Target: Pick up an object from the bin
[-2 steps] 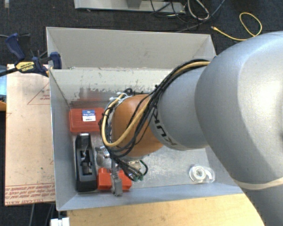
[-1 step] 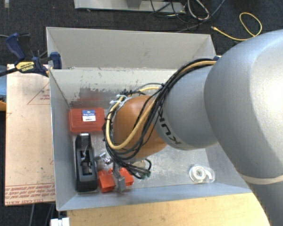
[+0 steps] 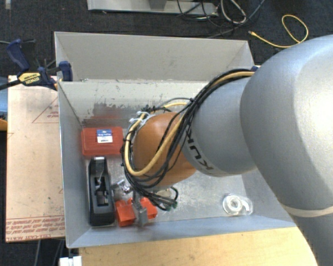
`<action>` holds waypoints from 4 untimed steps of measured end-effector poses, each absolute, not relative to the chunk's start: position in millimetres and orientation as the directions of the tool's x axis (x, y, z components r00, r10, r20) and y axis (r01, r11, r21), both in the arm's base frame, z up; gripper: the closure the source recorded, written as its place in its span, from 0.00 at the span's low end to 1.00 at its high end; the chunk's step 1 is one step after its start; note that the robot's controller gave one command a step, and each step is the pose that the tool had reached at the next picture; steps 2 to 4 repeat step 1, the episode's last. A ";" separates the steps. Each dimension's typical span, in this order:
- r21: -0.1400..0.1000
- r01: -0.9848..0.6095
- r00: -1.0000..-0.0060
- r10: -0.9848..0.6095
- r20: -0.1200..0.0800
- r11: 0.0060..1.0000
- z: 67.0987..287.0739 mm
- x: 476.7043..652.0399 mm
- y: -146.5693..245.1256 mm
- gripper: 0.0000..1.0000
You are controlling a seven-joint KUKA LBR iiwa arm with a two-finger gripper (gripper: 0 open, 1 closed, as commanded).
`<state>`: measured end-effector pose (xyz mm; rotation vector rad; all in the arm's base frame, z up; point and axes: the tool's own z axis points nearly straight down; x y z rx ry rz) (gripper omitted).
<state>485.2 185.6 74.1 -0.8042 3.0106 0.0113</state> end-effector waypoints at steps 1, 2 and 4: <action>0.003 -0.499 -0.866 -0.499 -0.012 0.866 103.0 481.2 184.8 1.00; 0.003 -0.499 -0.866 -0.499 -0.012 0.866 103.0 481.2 184.8 1.00; 0.003 -0.499 -0.866 -0.499 -0.012 0.866 103.0 481.2 184.8 1.00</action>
Offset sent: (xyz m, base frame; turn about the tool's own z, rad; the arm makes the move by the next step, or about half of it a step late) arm -0.0032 -0.0010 0.0340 -0.0006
